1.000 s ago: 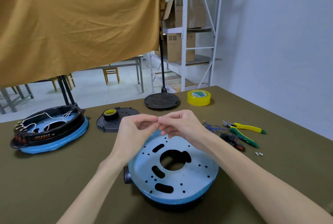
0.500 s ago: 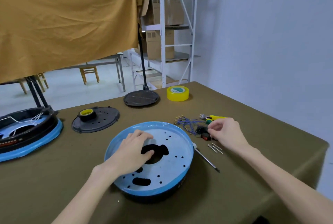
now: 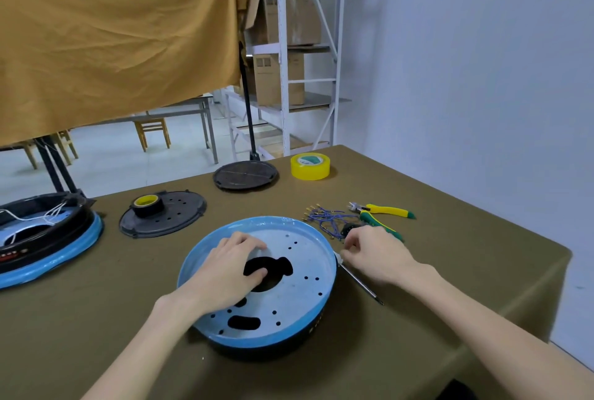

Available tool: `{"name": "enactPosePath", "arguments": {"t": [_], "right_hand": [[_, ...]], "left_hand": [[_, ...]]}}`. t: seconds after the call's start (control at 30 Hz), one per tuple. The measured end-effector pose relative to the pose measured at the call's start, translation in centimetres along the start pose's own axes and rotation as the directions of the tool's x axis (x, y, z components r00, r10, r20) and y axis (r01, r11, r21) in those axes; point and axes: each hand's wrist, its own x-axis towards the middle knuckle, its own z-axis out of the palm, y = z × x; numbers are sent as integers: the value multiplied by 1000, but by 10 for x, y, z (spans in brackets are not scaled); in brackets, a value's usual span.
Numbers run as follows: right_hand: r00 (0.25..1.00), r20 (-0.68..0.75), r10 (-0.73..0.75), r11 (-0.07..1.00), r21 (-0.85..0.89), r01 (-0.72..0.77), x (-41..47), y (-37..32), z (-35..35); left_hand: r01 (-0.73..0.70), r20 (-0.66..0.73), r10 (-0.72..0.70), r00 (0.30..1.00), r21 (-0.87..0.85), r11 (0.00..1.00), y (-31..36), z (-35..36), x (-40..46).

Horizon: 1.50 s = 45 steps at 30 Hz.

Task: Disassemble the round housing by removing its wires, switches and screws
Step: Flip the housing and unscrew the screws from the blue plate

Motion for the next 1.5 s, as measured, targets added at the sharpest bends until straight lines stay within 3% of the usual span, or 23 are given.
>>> {"name": "enactPosePath", "arguments": {"t": [0.17, 0.37, 0.5, 0.57, 0.7, 0.77, 0.9, 1.03, 1.23, 1.33, 1.43, 1.5], "right_hand": [[997, 77, -6, 995, -98, 13, 11, -16, 8], [965, 229, -126, 977, 197, 81, 16, -10, 9], [930, 342, -134, 975, 216, 61, 16, -7, 10], [932, 336, -134, 981, 180, 76, 19, -11, 12], [935, 343, -90, 984, 177, 30, 32, -20, 9], [933, 358, -27, 966, 248, -67, 41, -18, 2], [925, 379, 29, 800, 546, -249, 53, -6, -17], [929, 346, -130, 382, 882, -275, 62, -18, -38], [900, 289, -325, -63, 943, -326, 76, -81, -39], [899, 201, -390, -131, 954, -270, 83, -105, -35], [929, 160, -334, -92, 975, -201, 88, -128, -26], [946, 146, -289, -49, 985, -167, 88, -141, -15]], "left_hand": [[-22, 17, 22, 1000, -16, 1000, -1, -2, -4], [-24, 101, 23, 995, 5, 1000, 1, -10, -9], [1, 269, -13, 963, 44, 999, 2, -26, -14], [40, 212, -36, 977, -17, 999, 5, -34, -15], [27, -48, -31, 998, -75, 997, 3, -41, -9], [46, -49, -49, 998, -77, 996, -3, -39, -1], [60, 82, -58, 995, -25, 998, -16, -33, 20], [0, 127, -4, 992, 34, 999, -24, -40, 42], [24, 203, -62, 977, 185, 982, -27, -46, 57], [-2, 209, -16, 978, 86, 996, -23, -37, 55], [-11, 185, 31, 982, -105, 994, -20, -33, 52], [-17, 149, 39, 988, -146, 989, -22, -31, 50]]}}
